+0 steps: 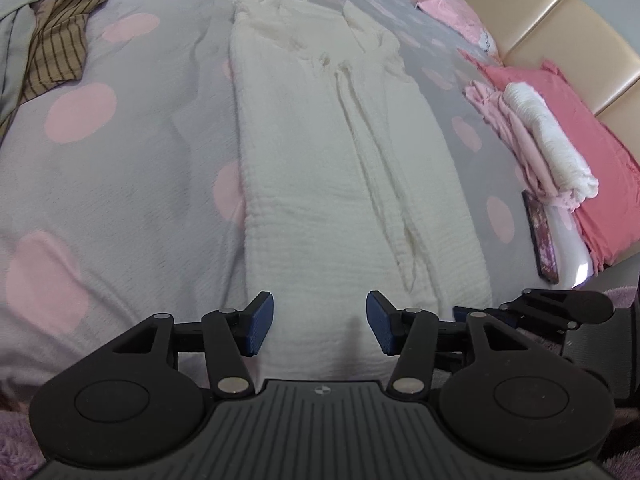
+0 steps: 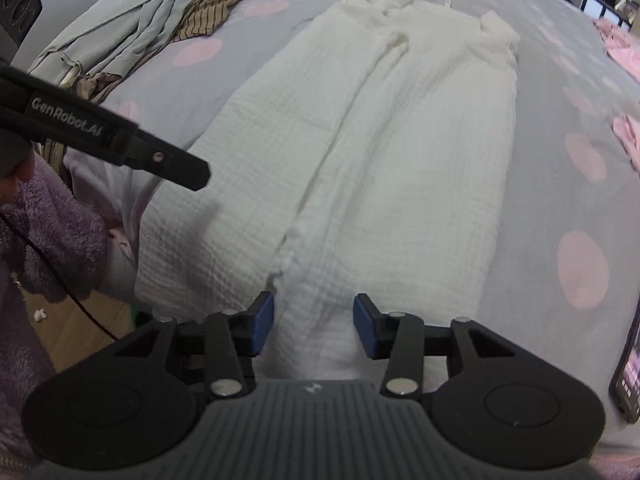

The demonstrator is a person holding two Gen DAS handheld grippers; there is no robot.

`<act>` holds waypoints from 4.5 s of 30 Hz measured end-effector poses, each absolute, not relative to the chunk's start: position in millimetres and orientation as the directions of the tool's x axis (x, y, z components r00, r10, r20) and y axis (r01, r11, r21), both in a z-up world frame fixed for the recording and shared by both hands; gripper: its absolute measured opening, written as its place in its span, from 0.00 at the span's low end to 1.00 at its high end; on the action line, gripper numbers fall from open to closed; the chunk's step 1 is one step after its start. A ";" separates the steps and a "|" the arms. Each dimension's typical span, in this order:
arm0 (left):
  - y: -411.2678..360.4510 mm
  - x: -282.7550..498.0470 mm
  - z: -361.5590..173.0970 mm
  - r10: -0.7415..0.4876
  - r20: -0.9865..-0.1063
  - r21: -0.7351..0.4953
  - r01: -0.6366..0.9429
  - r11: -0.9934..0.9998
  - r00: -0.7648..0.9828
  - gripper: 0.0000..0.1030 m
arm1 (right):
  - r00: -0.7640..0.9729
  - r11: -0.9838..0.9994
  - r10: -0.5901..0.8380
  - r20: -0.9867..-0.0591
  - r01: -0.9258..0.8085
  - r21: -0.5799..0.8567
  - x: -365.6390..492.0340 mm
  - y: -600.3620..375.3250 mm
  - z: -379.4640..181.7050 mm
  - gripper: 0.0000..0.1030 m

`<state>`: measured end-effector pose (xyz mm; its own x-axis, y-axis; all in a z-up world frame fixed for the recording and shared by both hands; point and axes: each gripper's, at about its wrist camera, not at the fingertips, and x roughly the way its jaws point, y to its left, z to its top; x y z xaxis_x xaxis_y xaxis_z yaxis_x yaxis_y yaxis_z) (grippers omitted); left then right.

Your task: Fold clothes

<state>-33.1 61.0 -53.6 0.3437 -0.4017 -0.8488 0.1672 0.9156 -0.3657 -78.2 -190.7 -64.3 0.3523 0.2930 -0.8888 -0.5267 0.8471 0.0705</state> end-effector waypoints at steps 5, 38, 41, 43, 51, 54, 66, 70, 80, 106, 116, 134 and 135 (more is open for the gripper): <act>62.3 -33.1 -50.1 -0.414 -0.879 -0.356 0.250 0.900 0.239 0.48 | 0.274 0.819 0.315 -0.909 -0.562 0.114 -72.7 -203.9 -55.0 0.50; 29.8 -52.0 -122.7 -0.282 -0.958 -0.270 0.508 0.818 -0.055 0.25 | -0.128 0.872 0.183 -0.975 -0.436 0.221 -67.2 -248.0 -163.5 0.19; 30.0 -58.3 -120.7 -0.265 -0.963 -0.251 0.514 0.820 -0.047 0.25 | -0.087 0.889 0.222 -0.971 -0.392 0.238 -65.3 -255.0 -152.2 0.22; 33.5 -59.0 -113.7 -0.293 -0.956 -0.265 0.503 0.822 -0.024 0.27 | -0.043 0.890 0.241 -0.969 -0.389 0.239 -65.9 -255.6 -142.2 0.39; 38.0 -53.3 -113.0 -0.318 -0.948 -0.270 0.484 0.833 0.019 0.47 | 0.088 0.892 0.281 -0.956 -0.391 0.226 -58.9 -248.0 -130.8 0.39; 27.5 -52.1 -119.2 -0.290 -0.957 -0.237 0.537 0.810 0.015 0.36 | 0.076 0.883 0.320 -0.944 -0.385 0.268 -55.0 -243.9 -140.5 0.39; 37.8 -53.0 -82.1 -0.395 -0.918 -0.327 0.611 0.721 -0.026 0.06 | 0.050 0.785 0.483 -0.874 -0.467 0.407 -71.7 -231.8 -98.6 0.06; 56.1 -48.3 -48.6 -0.536 -0.844 -0.448 0.564 0.693 -0.012 0.06 | 0.099 0.749 0.560 -0.823 -0.486 0.451 -79.6 -231.7 -68.4 0.06; 108.3 -8.5 -5.8 -0.696 -0.702 -0.579 0.447 0.682 0.152 0.05 | 0.279 0.745 0.649 -0.708 -0.425 0.515 -40.5 -300.6 -8.1 0.05; 92.3 138.2 -65.4 -0.506 -0.813 -0.446 0.251 0.859 0.288 0.05 | 0.386 0.912 0.408 -0.827 -0.206 0.354 114.9 -268.6 -60.3 0.12; 70.7 106.3 -35.5 -0.395 -0.826 -0.304 0.273 0.913 0.401 0.45 | 0.529 0.971 0.235 -0.816 -0.154 0.181 71.8 -252.3 -29.6 0.48; -11.5 2.3 -8.2 -0.367 -0.754 -0.049 0.511 0.858 0.545 0.36 | 0.666 0.945 0.214 -0.714 -0.328 -0.022 -11.8 -201.7 -22.1 0.33; -14.4 1.7 -12.5 -0.370 -0.763 -0.059 0.513 0.857 0.530 0.35 | 0.658 0.943 0.214 -0.722 -0.332 -0.023 -11.1 -200.1 -24.4 0.30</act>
